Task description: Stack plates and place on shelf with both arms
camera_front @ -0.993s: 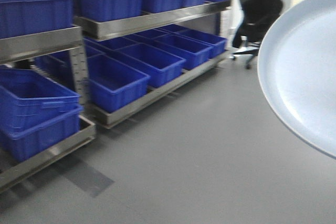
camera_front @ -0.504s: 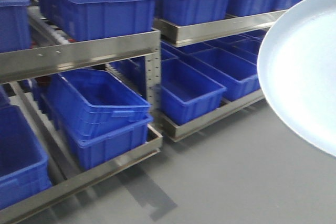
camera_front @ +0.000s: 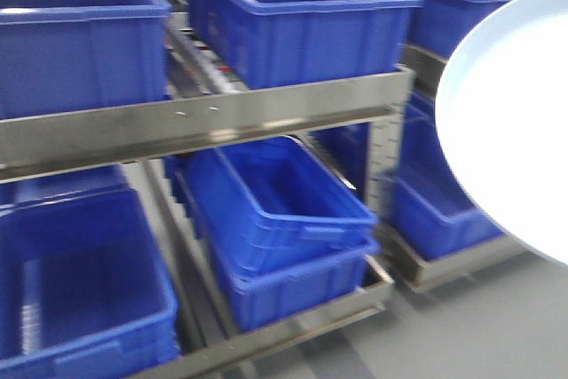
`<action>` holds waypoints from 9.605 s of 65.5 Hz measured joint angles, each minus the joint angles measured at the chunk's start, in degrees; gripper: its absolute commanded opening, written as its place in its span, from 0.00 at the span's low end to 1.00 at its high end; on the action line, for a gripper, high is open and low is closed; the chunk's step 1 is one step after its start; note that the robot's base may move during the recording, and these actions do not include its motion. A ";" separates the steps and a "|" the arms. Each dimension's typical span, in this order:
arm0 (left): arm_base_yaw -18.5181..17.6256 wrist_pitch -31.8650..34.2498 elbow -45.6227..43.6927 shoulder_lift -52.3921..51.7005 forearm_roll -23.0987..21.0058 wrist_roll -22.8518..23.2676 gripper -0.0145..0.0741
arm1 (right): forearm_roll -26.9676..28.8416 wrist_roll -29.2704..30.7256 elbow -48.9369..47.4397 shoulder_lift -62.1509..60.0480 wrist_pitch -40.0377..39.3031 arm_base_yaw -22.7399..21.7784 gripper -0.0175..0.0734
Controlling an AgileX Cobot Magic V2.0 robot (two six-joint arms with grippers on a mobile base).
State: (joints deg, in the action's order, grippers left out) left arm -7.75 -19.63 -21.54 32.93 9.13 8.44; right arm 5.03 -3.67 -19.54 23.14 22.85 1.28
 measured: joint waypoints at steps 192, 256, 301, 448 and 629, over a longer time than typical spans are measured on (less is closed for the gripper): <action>0.00 0.00 0.00 0.00 0.08 -0.09 0.26 | 0.09 0.00 0.00 0.00 0.00 0.00 0.25; 0.00 0.00 0.00 0.00 0.08 -0.09 0.26 | 5.09 0.10 -32.18 37.34 -5.73 8.34 0.25; 0.00 0.00 0.00 0.00 0.08 -0.09 0.26 | 5.44 0.00 -44.85 65.47 -16.59 14.31 0.25; 0.00 0.00 0.00 0.00 0.08 -0.09 0.26 | 5.77 -0.12 3.94 -4.40 -14.42 -2.41 0.25; 0.00 0.00 0.00 0.00 1.34 -0.09 0.26 | -2.42 -2.94 21.12 -23.78 -15.17 -2.65 0.25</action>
State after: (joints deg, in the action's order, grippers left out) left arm -7.75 -19.63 -21.54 32.93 10.46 8.34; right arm 2.60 -6.62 1.58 -0.63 7.68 -1.37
